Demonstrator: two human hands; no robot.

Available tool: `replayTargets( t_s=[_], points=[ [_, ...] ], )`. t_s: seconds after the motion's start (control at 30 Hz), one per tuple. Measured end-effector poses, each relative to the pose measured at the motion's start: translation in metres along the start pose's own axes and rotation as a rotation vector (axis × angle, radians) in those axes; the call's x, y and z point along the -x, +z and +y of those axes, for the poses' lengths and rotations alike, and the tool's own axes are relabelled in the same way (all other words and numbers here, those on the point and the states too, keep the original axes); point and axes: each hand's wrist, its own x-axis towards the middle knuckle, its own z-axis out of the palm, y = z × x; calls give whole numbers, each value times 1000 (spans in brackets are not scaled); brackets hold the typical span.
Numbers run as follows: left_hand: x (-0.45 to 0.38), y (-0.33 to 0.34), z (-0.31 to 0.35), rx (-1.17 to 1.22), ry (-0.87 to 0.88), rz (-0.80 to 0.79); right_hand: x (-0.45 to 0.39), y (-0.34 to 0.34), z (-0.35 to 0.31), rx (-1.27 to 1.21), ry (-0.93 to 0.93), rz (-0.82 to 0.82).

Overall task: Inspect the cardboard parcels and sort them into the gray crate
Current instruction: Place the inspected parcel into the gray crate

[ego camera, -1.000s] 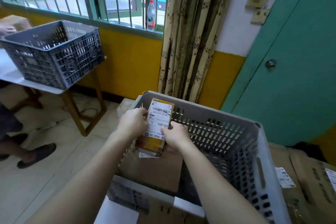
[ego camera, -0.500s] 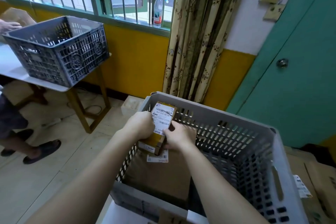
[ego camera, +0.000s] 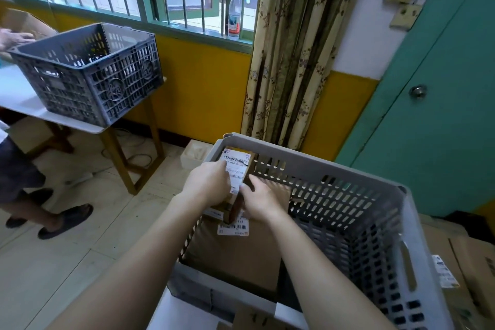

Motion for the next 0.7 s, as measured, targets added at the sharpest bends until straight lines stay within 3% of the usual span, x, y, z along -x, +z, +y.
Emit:
replayTargets(
  t_s=[0.07,0.23,0.37,0.7],
  points=[
    [3,-2,2,128,-18,49,5,-4,5,27,15,47],
    [11,-10,23,501,-74,145,28,-35,18,-343,54,70],
    [25,-11,54,665,-13,211,55,-74,38,-409,-4,188],
    [92,11,180,937,183,140,154,-177,113,-457,-91,368]
  ],
)
